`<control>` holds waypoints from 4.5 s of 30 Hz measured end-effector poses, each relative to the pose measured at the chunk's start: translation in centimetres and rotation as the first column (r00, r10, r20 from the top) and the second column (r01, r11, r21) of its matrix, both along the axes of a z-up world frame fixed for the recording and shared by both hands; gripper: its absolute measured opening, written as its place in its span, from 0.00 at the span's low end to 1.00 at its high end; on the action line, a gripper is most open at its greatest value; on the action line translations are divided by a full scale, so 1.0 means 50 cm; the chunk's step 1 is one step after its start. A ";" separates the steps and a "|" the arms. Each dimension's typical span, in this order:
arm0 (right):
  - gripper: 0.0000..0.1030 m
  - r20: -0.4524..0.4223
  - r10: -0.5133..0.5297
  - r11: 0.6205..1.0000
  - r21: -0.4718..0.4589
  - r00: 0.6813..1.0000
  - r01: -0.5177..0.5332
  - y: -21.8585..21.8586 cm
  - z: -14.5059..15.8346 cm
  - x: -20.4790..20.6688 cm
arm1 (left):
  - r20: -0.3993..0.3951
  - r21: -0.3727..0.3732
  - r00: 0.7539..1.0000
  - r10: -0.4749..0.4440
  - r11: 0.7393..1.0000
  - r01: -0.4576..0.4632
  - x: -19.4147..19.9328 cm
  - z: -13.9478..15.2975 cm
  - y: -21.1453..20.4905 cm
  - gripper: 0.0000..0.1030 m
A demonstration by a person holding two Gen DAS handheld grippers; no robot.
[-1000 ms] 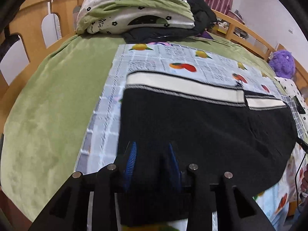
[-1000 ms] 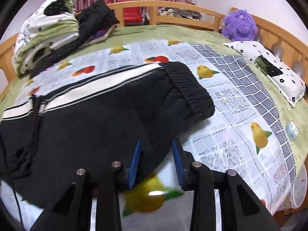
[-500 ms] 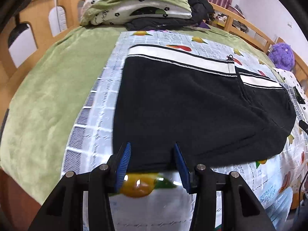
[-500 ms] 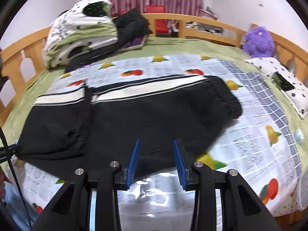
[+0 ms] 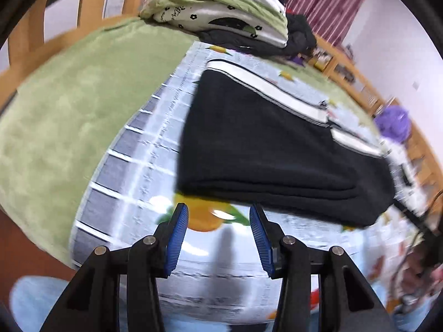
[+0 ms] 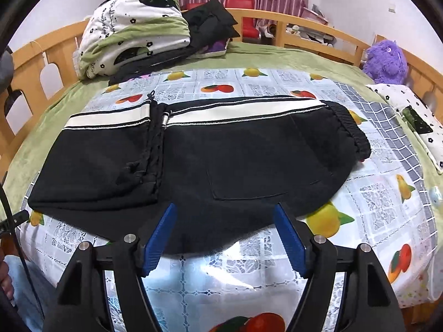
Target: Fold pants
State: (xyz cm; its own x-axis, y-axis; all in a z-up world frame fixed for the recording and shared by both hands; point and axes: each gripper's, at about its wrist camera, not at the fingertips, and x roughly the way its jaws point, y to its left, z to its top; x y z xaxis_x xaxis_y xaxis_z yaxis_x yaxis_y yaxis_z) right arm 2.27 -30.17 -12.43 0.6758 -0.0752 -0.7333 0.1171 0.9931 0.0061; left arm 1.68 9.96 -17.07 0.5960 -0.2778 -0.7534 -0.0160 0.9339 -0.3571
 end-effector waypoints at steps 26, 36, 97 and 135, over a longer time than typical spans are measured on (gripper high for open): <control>0.64 -0.076 -0.019 0.980 0.195 0.997 0.033 -0.090 -0.090 -0.042 | -0.072 -0.414 0.983 0.166 0.892 -0.181 0.110 -0.079 0.026 0.60; 0.62 -0.017 0.058 0.972 0.230 0.998 -0.052 -0.092 -0.072 -0.067 | 0.012 -0.186 0.972 0.237 0.955 -0.230 0.100 0.001 -0.004 0.13; 0.10 0.244 0.029 0.956 0.278 0.969 -0.098 -0.290 0.069 0.174 | 0.016 0.091 0.969 -0.248 0.965 0.246 0.166 0.084 -0.371 0.34; 0.61 0.171 -0.065 0.993 0.106 0.983 0.047 -0.500 -0.006 0.102 | 0.013 -0.053 0.909 -0.417 0.907 0.417 0.252 0.056 -0.610 0.59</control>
